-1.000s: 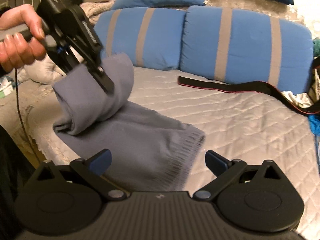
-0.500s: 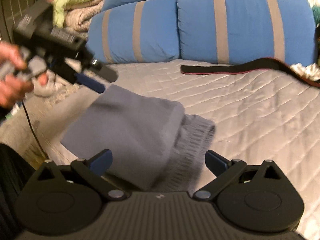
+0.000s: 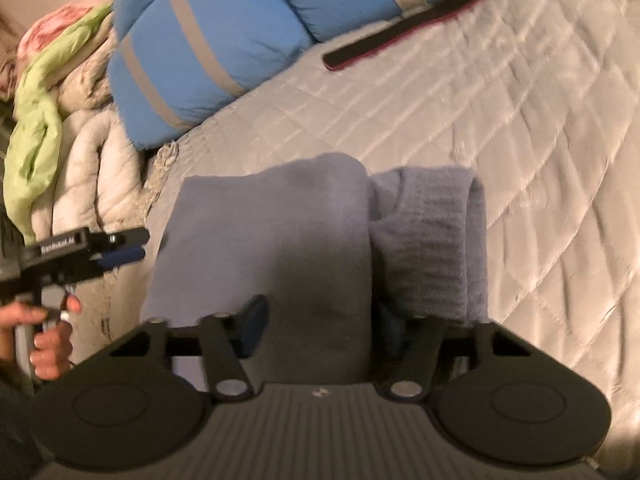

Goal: Fold clothes

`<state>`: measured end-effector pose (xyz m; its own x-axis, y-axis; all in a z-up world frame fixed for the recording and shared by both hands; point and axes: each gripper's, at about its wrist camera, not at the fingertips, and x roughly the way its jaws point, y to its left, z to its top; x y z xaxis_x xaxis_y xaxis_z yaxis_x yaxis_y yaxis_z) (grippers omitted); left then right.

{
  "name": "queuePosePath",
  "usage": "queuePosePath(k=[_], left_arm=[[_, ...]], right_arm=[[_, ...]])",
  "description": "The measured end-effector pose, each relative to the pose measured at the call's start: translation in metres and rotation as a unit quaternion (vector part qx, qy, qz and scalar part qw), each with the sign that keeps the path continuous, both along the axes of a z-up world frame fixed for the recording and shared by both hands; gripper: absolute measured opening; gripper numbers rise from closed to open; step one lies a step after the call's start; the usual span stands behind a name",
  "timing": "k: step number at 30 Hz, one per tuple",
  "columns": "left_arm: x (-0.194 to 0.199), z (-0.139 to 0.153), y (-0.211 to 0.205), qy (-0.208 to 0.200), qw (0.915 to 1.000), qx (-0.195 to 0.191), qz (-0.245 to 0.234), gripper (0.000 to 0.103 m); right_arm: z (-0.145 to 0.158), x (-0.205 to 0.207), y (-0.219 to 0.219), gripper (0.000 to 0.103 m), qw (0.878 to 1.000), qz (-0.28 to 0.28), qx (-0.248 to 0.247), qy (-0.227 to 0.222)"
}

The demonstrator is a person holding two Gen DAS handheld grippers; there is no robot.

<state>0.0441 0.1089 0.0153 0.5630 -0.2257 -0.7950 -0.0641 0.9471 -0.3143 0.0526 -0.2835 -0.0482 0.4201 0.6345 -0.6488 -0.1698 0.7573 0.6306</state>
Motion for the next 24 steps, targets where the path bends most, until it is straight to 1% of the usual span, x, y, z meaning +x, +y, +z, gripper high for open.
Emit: queuePosePath(k=[1,2,4,8,11,16,24], left_arm=[[0.001,0.0,0.002,0.004,1.0,-0.002,0.001,0.064],[0.002,0.0,0.003,0.006,1.0,-0.003,0.002,0.064],[0.003,0.0,0.002,0.002,1.0,0.0,-0.002,0.064],[0.002,-0.002,-0.001,-0.003,0.9999,-0.003,-0.009,0.064],[0.003,-0.004,-0.003,-0.003,0.9999,-0.004,-0.011,0.064],[0.003,-0.006,-0.004,-0.001,0.9999,-0.002,-0.011,0.064],[0.004,-0.01,-0.006,0.002,0.9999,0.0,-0.012,0.064]], right_arm=[[-0.002,0.0,-0.002,0.022,1.0,-0.004,0.008,0.006],[0.0,-0.001,-0.004,0.014,1.0,-0.006,0.017,0.008],[0.006,-0.004,-0.009,0.012,0.999,-0.008,0.033,0.006],[0.022,-0.011,-0.009,0.011,1.0,-0.003,0.016,-0.015],[0.028,-0.014,-0.014,0.011,1.0,-0.009,0.006,-0.012],[0.023,-0.014,-0.03,0.011,1.0,-0.02,0.003,0.003],[0.024,-0.014,-0.034,0.011,1.0,-0.024,-0.006,0.002]])
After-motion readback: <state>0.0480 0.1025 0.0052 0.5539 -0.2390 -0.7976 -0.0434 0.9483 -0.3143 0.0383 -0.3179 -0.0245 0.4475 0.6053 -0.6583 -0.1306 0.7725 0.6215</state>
